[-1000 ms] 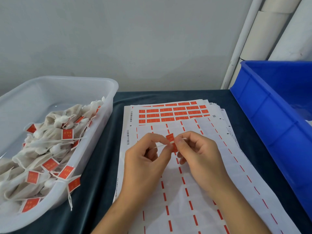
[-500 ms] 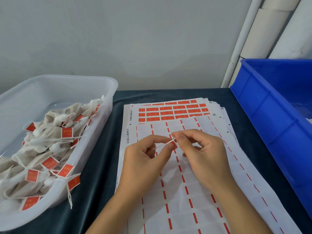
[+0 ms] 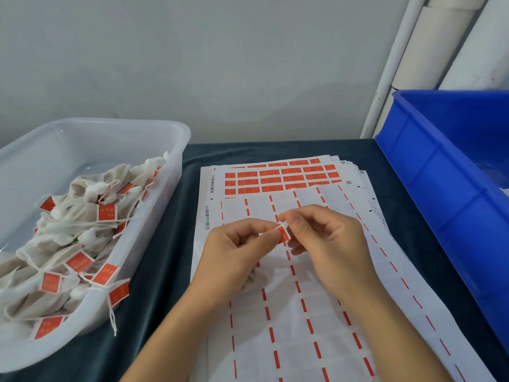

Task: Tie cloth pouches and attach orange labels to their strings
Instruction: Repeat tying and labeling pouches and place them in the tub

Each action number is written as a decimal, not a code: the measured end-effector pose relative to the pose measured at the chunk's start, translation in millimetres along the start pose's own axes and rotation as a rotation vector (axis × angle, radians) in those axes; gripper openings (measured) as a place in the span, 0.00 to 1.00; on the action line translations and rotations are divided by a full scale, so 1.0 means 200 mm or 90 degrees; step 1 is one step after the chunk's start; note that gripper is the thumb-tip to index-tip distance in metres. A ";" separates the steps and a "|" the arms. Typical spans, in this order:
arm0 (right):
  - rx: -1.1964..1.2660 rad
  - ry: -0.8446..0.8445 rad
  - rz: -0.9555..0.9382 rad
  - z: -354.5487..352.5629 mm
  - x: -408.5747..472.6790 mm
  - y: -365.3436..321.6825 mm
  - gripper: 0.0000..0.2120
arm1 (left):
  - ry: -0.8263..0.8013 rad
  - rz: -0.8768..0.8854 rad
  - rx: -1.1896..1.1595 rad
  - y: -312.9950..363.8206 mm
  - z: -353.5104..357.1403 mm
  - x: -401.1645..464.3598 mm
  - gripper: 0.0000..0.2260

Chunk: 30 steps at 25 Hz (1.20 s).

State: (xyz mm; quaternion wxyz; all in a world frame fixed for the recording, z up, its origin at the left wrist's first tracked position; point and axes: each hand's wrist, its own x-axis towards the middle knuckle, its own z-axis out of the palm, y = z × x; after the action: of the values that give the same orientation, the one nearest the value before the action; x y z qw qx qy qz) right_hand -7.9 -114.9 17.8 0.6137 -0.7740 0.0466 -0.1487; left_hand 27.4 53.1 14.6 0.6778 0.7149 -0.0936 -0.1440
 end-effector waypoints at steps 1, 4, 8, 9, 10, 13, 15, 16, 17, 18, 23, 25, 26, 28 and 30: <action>0.003 0.000 0.002 0.00 0.00 0.00 0.12 | 0.000 -0.003 -0.001 0.00 0.00 0.00 0.11; 0.007 0.000 0.003 0.00 0.00 0.00 0.13 | 0.001 -0.026 -0.011 0.00 0.00 0.00 0.11; 0.014 -0.003 0.008 0.00 0.00 0.00 0.13 | 0.007 -0.040 -0.021 0.00 0.00 0.00 0.07; 0.015 -0.003 0.009 0.00 0.00 0.00 0.13 | 0.008 -0.043 -0.021 0.00 0.00 0.00 0.06; 0.016 -0.003 0.010 0.00 0.00 0.00 0.13 | 0.009 -0.046 -0.021 0.00 0.00 0.01 0.05; 0.017 -0.002 0.007 0.00 0.00 0.00 0.12 | 0.014 -0.051 -0.019 0.00 0.00 0.01 0.05; 0.017 -0.002 0.003 0.00 0.00 0.00 0.12 | 0.019 -0.048 -0.013 0.00 0.00 0.00 0.05; 0.018 -0.003 0.002 0.00 0.00 0.00 0.12 | 0.022 -0.047 -0.011 0.00 0.00 0.00 0.05; 0.018 -0.004 0.003 0.00 0.00 0.00 0.12 | 0.024 -0.046 -0.010 0.00 0.01 0.00 0.05; 0.019 -0.005 0.004 0.00 0.00 0.00 0.12 | 0.026 -0.047 -0.010 0.00 0.01 0.00 0.05; 0.065 -0.038 0.005 0.00 0.00 0.00 0.13 | 0.030 -0.057 -0.037 0.00 0.00 0.00 0.06; 0.086 -0.097 0.019 0.00 -0.01 0.00 0.14 | 0.030 -0.048 -0.059 0.01 0.00 -0.01 0.07; 0.079 -0.128 0.028 0.01 -0.01 0.00 0.13 | 0.030 -0.043 -0.069 0.01 0.00 -0.01 0.07; 0.046 -0.170 0.040 0.02 -0.02 0.01 0.10 | 0.038 -0.045 -0.083 0.01 0.00 -0.01 0.07; 0.020 -0.183 0.041 0.02 -0.02 0.01 0.08 | 0.051 -0.055 -0.097 0.00 0.00 0.00 0.08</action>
State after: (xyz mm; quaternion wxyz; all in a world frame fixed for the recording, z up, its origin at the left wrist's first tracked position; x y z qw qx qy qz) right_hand -9.9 -109.7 14.6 0.6302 -0.7760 -0.0197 -0.0172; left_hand 27.1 54.0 15.4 0.7263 0.6702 -0.0240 -0.1509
